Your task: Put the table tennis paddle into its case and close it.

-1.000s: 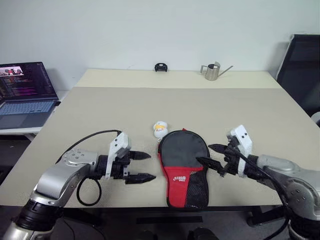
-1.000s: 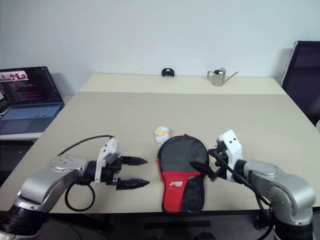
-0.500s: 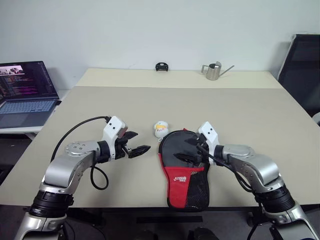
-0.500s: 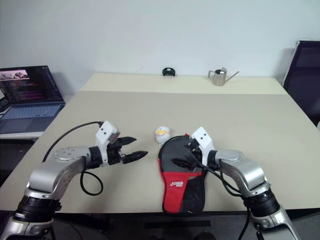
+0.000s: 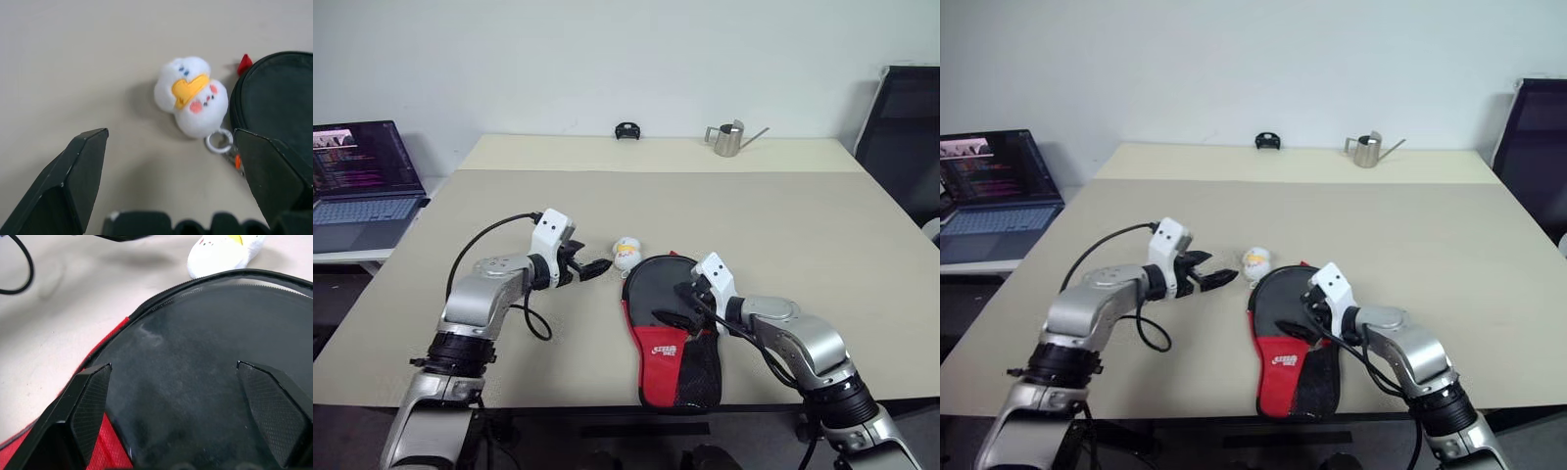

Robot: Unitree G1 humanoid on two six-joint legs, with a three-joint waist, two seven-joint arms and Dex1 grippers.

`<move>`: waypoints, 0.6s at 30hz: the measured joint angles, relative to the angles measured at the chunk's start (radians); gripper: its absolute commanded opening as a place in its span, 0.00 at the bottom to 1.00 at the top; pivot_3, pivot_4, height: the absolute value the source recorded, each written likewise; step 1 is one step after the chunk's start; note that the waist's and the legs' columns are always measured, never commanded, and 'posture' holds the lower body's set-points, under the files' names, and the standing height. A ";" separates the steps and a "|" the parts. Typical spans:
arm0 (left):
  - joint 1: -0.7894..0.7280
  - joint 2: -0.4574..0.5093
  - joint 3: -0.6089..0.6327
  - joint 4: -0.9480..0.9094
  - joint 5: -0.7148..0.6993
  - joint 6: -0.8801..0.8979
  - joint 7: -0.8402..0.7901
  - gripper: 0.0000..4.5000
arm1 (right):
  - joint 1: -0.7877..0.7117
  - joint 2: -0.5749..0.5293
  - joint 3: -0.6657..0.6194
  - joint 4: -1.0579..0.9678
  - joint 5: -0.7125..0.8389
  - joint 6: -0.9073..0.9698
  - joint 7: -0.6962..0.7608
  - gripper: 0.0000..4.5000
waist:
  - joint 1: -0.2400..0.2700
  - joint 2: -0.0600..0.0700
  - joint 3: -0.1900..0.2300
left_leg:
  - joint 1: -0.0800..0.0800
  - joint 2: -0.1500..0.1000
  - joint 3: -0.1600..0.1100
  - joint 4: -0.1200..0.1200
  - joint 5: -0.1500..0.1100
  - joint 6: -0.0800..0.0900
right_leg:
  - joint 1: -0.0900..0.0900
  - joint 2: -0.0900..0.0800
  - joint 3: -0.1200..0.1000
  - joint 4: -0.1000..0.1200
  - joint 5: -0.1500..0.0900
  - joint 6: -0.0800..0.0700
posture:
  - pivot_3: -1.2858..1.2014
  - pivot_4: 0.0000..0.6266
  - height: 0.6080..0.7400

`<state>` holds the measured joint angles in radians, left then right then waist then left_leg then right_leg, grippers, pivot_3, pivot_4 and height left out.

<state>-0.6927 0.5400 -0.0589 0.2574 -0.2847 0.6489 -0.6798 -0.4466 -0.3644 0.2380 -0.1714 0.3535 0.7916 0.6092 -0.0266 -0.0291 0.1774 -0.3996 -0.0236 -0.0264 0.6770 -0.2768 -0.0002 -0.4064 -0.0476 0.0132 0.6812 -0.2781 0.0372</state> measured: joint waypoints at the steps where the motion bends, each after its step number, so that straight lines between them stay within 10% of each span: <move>1: -0.037 -0.018 -0.010 0.061 0.021 -0.027 0.003 1.00 | 0.001 0.006 0.000 0.000 0.000 0.000 0.000 1.00 | 0.001 0.000 0.000 | 0.000 0.000 0.000 0.000 0.000 0.000 | 0.000 0.000 0.000 0.000 0.000 0.000 | 0.52 0.24 1.00; 18: -0.435 -0.274 -0.039 0.937 0.204 -0.411 -0.055 1.00 | 0.004 0.073 0.013 -0.002 -0.020 0.004 -0.033 1.00 | -0.005 -0.001 0.000 | -0.001 -0.001 0.001 0.000 0.000 0.000 | -0.001 0.001 -0.002 0.000 0.000 0.000 | 0.52 0.24 1.00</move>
<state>-1.1281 0.2663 -0.0984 1.1941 -0.0806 0.2383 -0.7348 -0.4428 -0.2912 0.2511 -0.1737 0.3339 0.7957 0.5762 -0.0312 -0.0296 0.1774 -0.4008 -0.0243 -0.0252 0.6774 -0.2769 0.0000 -0.4079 -0.0471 0.0109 0.6813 -0.2781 0.0374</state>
